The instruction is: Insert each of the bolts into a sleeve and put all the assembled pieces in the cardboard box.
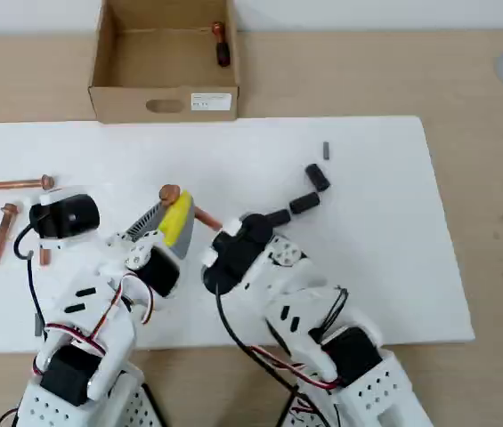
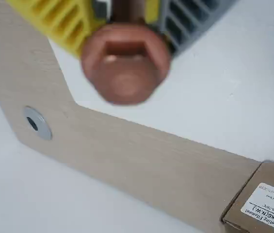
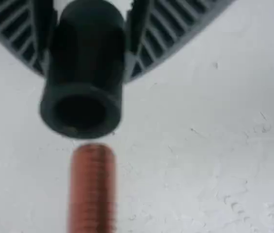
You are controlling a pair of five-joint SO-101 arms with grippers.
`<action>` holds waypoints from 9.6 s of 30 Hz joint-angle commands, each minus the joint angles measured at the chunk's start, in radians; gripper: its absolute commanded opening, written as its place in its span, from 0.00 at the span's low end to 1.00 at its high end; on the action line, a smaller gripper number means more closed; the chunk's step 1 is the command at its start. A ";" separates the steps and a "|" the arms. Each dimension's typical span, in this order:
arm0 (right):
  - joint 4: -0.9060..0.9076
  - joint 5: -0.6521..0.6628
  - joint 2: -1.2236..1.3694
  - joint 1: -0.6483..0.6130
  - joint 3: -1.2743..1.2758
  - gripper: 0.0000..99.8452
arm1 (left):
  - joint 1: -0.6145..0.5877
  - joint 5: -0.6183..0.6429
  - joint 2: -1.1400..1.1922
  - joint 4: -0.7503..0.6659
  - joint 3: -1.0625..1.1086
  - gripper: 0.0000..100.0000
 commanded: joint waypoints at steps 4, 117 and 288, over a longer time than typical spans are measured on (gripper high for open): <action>-0.026 0.023 -0.013 -0.013 -0.024 0.01 | 0.026 -0.003 -0.012 0.002 -0.032 0.00; -0.026 0.035 -0.013 -0.065 -0.104 0.01 | 0.264 -0.106 -0.013 0.121 0.130 0.00; 0.991 0.203 1.899 0.424 -2.572 0.04 | -0.578 -0.703 -0.015 0.285 0.290 0.00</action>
